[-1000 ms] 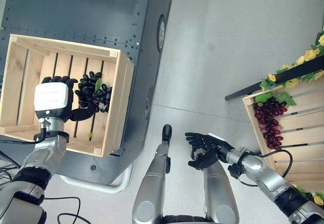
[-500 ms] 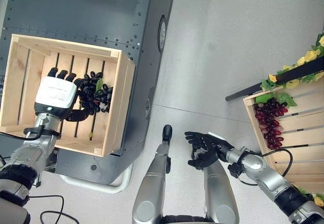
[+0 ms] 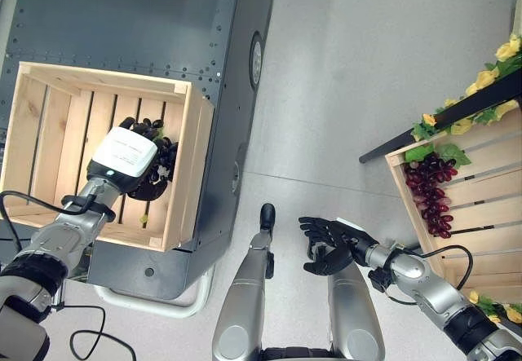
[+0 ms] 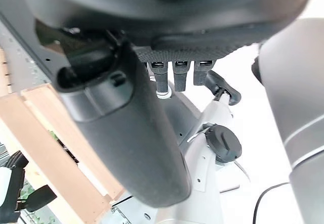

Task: Pick up the fruits from the basket on one side to the basket on the other side

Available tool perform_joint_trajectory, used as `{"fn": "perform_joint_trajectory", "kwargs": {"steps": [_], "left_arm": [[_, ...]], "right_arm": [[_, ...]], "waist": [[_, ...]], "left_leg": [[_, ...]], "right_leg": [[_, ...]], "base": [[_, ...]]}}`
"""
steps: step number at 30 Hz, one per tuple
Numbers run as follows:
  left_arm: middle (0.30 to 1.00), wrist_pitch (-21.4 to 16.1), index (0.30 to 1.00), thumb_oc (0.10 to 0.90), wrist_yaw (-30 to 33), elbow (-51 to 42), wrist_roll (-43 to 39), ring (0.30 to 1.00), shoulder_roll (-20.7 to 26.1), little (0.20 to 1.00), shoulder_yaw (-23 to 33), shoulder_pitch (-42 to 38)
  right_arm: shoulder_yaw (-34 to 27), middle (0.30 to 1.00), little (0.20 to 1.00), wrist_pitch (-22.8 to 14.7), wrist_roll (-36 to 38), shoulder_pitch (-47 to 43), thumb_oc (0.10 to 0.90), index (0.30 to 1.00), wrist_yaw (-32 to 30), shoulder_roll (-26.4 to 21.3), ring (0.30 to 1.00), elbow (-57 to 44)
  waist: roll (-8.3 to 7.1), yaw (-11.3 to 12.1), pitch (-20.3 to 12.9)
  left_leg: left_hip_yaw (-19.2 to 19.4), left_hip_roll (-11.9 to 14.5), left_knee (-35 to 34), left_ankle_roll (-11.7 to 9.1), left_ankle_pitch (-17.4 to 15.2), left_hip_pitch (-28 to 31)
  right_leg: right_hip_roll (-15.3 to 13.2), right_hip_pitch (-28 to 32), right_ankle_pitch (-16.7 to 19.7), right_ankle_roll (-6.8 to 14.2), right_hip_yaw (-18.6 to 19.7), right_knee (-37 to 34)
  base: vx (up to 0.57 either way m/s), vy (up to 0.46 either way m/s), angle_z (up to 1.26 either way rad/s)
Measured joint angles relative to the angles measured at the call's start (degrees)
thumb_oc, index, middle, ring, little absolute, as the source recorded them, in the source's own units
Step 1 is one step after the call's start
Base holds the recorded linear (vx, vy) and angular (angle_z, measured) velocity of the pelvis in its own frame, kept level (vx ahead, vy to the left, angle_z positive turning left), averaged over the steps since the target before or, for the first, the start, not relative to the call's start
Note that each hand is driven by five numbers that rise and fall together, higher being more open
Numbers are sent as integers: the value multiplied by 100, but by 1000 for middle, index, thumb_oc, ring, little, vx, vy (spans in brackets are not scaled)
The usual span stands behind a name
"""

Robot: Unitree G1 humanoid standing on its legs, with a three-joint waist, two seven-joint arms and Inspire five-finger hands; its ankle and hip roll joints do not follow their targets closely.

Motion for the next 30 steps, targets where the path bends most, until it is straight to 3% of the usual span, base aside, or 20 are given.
{"fn": "perform_joint_trajectory", "kwargs": {"steps": [8, 18, 30], "left_arm": [[900, 66, 900, 800, -355, 70, 20, 900, -3, 900, -367, -316], [900, 811, 900, 800, -725, 316, 23, 900, -233, 900, -412, -561], [900, 1296, 900, 800, -718, 805, 154, 900, -412, 900, -403, -652]], "right_arm": [[0, 900, 900, 0, 24, -151, 800, 900, -59, -14, 900, -7], [25, 900, 900, 0, 25, -201, 800, 900, -242, -89, 900, -12], [54, 900, 900, 0, 24, -269, 800, 900, -265, -86, 900, -14]], "waist": [[-19, -26, 10], [-82, -97, 17], [-212, -97, 13]], "left_leg": [[2, 5, 219, -42, -101, -184], [-5, 26, 347, -38, -130, -400], [-27, 24, 341, -31, -148, -426]], "right_leg": [[-1, -117, -7, -17, -14, 84], [21, -277, -16, 20, -31, 96], [24, -265, 1, 18, -58, 37]], "base": [[1, 1, 0], [0, 0, 0], [0, 0, 0]]}}
